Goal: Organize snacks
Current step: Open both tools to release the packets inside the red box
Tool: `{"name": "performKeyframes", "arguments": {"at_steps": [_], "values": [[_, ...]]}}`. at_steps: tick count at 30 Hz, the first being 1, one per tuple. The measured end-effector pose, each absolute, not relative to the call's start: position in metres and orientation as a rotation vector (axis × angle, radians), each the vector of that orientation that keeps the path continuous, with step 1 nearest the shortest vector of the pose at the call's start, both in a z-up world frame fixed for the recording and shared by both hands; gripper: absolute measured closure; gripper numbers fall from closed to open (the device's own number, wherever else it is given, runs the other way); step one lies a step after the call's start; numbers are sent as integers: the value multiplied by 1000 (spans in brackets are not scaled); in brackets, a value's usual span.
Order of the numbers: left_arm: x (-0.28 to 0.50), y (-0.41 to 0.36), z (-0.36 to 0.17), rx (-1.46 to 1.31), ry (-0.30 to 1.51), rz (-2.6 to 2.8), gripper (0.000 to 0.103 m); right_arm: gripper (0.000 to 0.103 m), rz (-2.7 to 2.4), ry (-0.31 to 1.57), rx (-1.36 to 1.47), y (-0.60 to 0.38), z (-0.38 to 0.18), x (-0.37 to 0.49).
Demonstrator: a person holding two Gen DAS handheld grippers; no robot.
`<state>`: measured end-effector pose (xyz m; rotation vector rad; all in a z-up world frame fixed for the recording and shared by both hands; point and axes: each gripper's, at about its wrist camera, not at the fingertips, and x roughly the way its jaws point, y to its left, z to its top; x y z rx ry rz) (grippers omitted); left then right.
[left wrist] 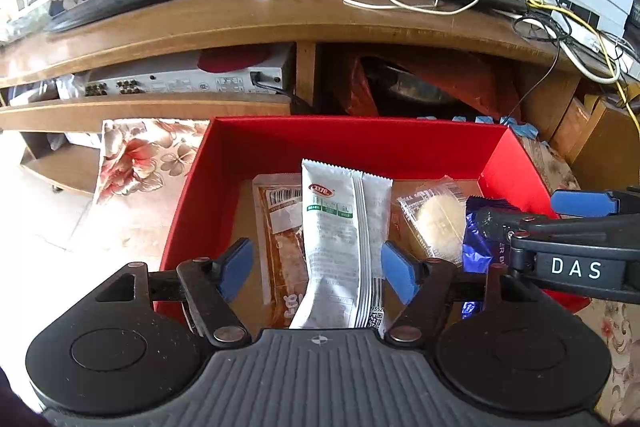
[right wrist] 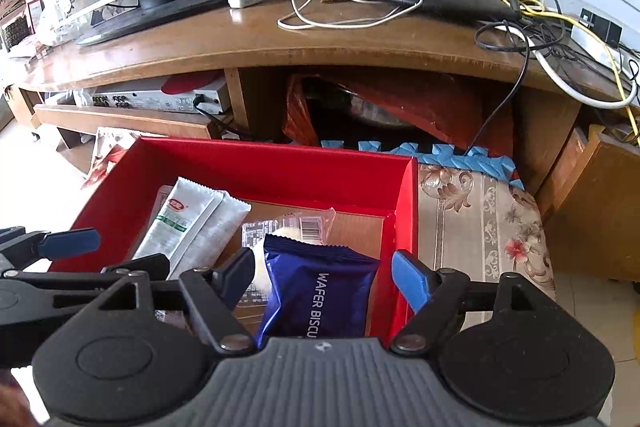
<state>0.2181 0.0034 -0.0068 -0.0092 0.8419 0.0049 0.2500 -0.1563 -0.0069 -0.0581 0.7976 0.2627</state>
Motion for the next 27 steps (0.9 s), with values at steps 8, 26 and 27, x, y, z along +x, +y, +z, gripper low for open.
{"name": "performKeyframes", "arguments": {"at_steps": [8,26,27], "values": [[211,3,1,-16,820,-8,25,28,263,778,-49,-159,1,241],[188,13,12,-28,801,-14,23,27,303,778,-38,-156,8,210],[186,13,12,-28,800,-14,23,27,305,781,-35,-156,7,208]]}}
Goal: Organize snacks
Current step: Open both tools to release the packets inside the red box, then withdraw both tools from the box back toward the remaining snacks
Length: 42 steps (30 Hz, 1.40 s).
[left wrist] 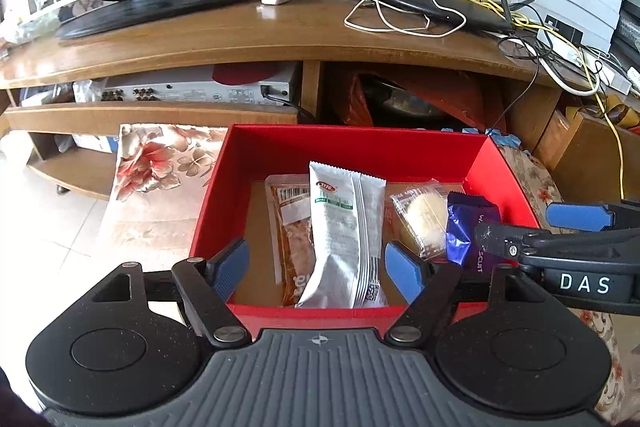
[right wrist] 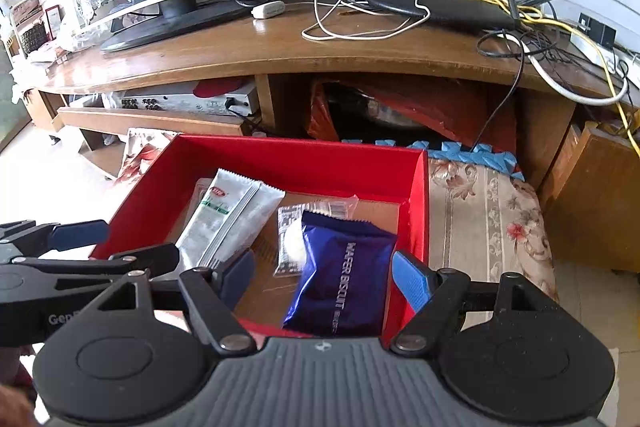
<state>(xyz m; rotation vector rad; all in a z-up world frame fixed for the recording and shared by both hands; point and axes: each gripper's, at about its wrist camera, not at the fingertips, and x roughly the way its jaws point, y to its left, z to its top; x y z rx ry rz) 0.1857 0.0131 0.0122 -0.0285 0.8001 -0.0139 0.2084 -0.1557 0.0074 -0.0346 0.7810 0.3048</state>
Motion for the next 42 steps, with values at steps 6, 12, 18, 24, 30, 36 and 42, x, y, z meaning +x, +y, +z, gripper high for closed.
{"name": "performKeyframes", "arguments": {"at_steps": [6,12,18,24,30,36,42], "values": [[169,16,15,-21,798,-24,23,26,318,787,-26,-156,7,193],[150,24,14,-38,829,-48,23,24,340,812,-29,-153,2,169],[128,30,11,-22,853,-62,21,24,366,860,-38,-148,-9,146],[106,45,1,-32,901,-61,19,22,412,917,-84,-134,-24,122],[83,64,-11,-31,942,-62,16,22,463,956,-122,-122,-35,97],[73,74,-25,-3,994,-135,16,21,481,1001,-117,-119,-45,78],[74,77,-42,35,1062,-208,16,21,487,1033,-104,-120,-52,67]]}}
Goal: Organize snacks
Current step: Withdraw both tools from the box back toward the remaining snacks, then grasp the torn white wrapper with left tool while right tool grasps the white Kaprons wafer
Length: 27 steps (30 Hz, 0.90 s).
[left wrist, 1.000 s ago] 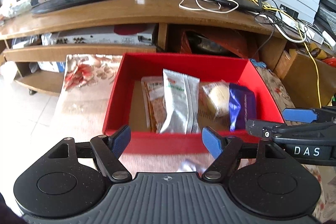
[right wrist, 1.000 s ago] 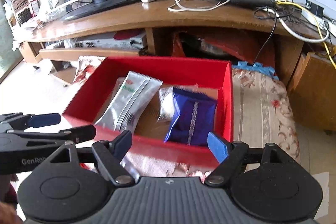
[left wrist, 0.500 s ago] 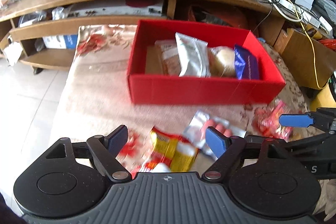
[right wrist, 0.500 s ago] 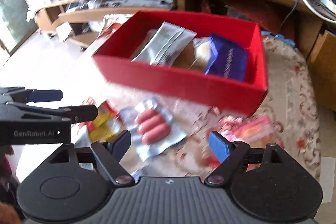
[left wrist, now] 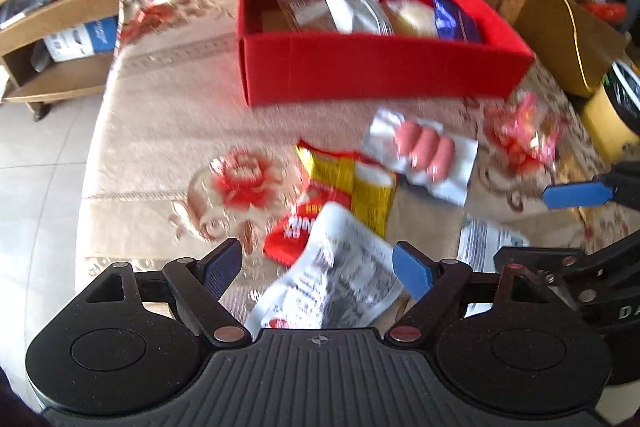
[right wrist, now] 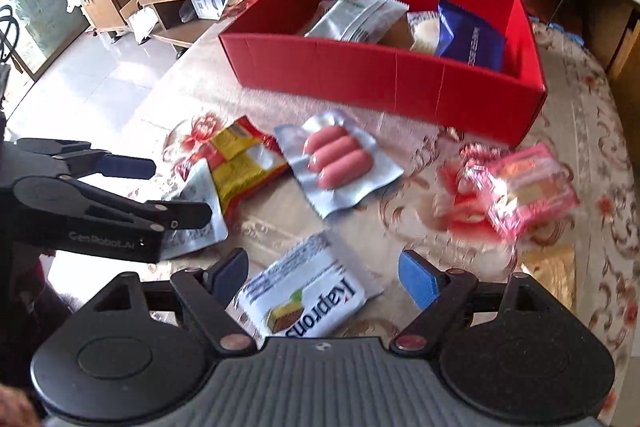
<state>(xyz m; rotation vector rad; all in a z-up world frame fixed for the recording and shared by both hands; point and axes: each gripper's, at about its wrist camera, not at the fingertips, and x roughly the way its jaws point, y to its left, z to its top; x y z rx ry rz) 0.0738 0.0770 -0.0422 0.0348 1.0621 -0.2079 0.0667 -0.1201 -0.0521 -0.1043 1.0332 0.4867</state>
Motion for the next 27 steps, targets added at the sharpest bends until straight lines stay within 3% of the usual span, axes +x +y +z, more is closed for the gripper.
{"name": "performKeyframes", "arguments": {"at_steps": [9,20,27], "values": [[74,72,-62,130,1106,-276,9,20,486,1080,-108,-117,-64,63],[65,68,-62,167,1116,-293,10,19,481,1098,-91,-123,-66,61],[55,64,-60,169,1113,-291,22,19,480,1100,-87,-124,-66,59]]}}
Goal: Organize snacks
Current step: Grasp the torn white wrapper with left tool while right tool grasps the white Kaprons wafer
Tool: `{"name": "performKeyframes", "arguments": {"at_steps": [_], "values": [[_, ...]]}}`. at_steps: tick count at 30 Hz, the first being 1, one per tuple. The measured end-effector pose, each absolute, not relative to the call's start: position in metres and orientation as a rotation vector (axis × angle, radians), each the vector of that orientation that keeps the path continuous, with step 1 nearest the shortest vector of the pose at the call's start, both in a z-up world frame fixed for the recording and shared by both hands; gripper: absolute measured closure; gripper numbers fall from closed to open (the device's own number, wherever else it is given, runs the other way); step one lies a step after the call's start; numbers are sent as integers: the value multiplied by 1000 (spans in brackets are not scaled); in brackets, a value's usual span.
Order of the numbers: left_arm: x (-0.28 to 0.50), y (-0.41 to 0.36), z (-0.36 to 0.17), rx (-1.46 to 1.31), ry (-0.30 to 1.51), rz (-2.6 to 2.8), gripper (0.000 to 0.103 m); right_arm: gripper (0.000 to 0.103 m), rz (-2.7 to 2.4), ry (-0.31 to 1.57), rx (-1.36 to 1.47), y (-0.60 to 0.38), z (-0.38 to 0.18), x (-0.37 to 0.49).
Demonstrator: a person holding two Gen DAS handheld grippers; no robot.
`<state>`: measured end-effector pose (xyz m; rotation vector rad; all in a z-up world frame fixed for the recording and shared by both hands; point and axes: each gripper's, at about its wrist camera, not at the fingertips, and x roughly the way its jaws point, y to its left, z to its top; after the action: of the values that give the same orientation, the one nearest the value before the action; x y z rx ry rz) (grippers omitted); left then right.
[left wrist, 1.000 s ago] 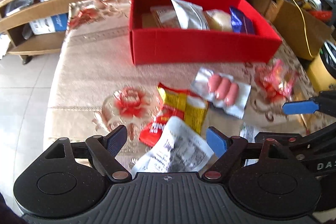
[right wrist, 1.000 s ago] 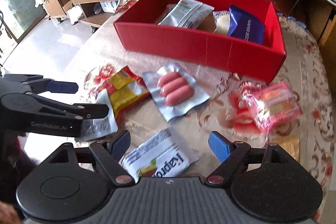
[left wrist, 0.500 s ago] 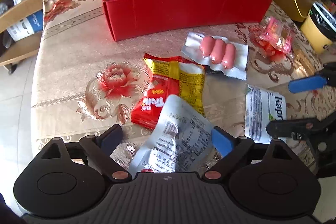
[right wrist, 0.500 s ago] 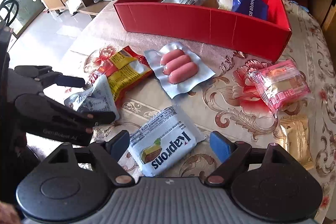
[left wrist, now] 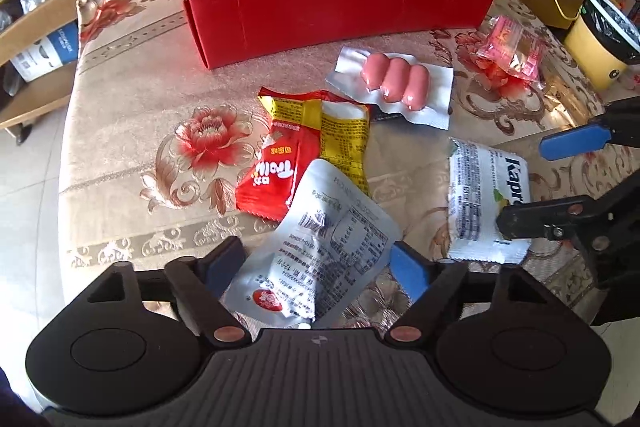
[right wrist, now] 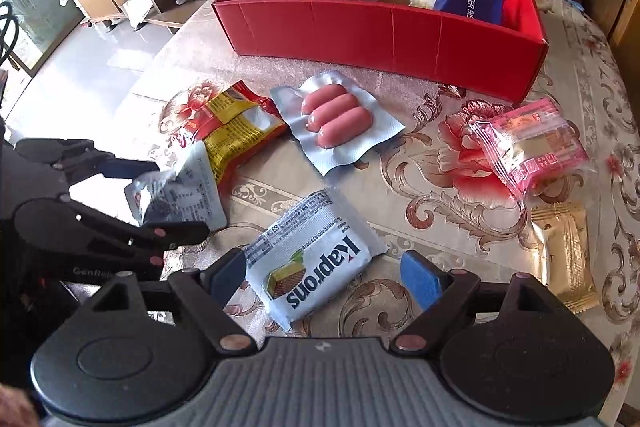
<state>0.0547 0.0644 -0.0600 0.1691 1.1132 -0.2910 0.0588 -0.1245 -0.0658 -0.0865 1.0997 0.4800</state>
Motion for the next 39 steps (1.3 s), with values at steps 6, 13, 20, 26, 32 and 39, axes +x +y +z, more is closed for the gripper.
{"name": "performKeyframes", "arguments": {"at_steps": [6,13,20,26,32,39], "values": [[41,58,-60,196,1122,-296,22,18,492,1098,-83,-125,-64,58],[39,45,-65,259,1151,-320,9,18,491,1093,-70,-131,-63,55],[42,42,-66,277,1154,-307,15,18,485,1086,-56,-138,-61,56],[26,49,-57,175,1164,-314,34,18,494,1086,-67,-135,-61,57],[20,38,-60,195,1165,-315,24,18,480,1100,-79,-135,-66,57],[25,34,-69,258,1176,-281,8,18,476,1115,-62,-135,-69,59]]}}
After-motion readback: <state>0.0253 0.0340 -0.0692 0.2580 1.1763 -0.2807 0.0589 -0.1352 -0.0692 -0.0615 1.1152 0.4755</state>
